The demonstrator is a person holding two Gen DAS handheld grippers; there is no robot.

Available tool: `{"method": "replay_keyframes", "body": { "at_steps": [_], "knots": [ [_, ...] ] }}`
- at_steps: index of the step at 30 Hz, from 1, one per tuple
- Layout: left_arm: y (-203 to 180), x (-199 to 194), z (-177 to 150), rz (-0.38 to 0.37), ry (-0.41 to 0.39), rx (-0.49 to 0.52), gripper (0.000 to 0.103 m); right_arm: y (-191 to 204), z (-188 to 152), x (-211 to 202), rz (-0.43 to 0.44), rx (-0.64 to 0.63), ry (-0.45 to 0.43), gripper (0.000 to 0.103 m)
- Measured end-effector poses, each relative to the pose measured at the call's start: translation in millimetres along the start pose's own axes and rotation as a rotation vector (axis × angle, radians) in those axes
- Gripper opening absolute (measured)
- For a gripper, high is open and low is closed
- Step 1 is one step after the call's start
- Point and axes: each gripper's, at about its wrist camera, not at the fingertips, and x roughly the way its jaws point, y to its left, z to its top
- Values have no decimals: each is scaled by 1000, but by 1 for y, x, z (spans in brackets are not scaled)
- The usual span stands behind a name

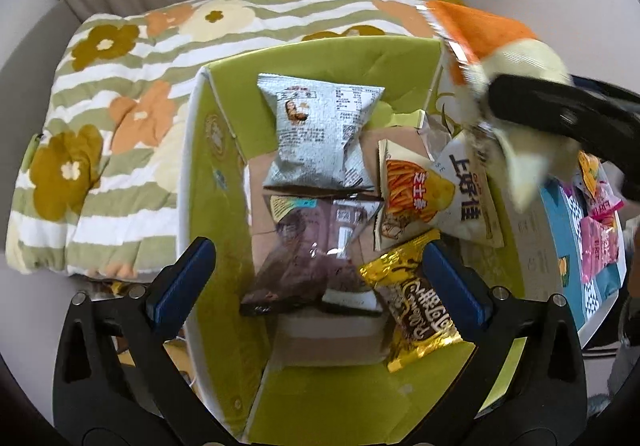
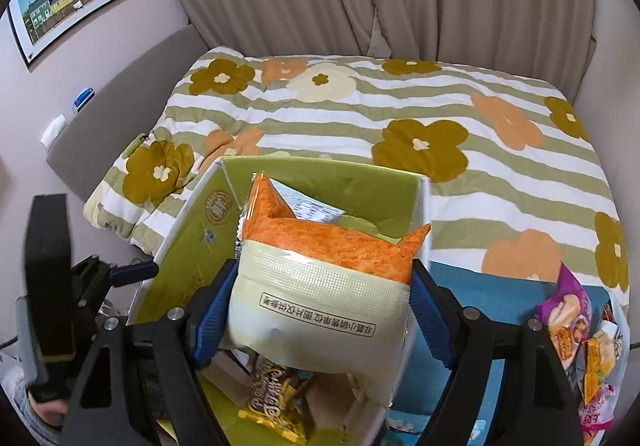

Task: Organize snacks
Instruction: 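Carry both bags over the yellow box and open both tools to drop them, then move both tools back to the snacks on the blue cloth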

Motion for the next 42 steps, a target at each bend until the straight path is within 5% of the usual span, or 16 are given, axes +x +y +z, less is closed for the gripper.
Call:
{"method": "replay_keyframes", "body": {
  "at_steps": [5,9,24,33,42],
  "knots": [
    [9,-5,-6,-4,-2,-15,102,14,6,17,10,-23,17,84],
    [15,-7,-12,-1,-5,-25,102,21,3,22,23,-37,-6,102],
    [8,-16,-24,-18,-17,-30,102,22,-17,-3,-3,-45,-40,102],
    [-30,-55,-33,19,-86,-80,102,4,-34,-51,-2,-62,-77,102],
    [-105,-85,-49,27,-156,-78,102,-50,-67,-113,-13,-44,-122,102]
  ]
}}
